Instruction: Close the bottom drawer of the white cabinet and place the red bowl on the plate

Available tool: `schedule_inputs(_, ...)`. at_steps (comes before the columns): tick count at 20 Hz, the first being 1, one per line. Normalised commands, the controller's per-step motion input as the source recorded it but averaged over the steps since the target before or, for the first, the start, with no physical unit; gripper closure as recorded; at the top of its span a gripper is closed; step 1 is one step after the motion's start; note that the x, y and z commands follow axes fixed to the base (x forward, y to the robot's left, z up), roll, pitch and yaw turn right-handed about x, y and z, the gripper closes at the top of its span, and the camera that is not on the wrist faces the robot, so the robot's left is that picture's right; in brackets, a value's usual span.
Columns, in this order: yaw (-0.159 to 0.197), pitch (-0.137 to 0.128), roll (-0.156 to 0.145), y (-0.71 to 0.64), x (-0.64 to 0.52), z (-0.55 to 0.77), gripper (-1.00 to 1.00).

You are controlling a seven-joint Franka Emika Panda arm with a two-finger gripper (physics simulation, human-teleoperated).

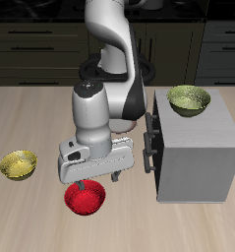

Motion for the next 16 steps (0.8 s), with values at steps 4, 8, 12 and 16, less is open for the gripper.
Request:
schedule_inputs(4,-0.003,0.016,0.000,0.01,-0.01,-0.11,-1.00)
schedule_inputs(8,0.001,0.033,-0.007,-0.05,0.02,-0.15,-1.00)
schedule_inputs(12,-0.012,0.019,-0.002,0.01,-0.02,-0.13,-1.00)
schedule_inputs(16,0.001,0.027,-0.001,-0.02,0.01,-0.18,-1.00)
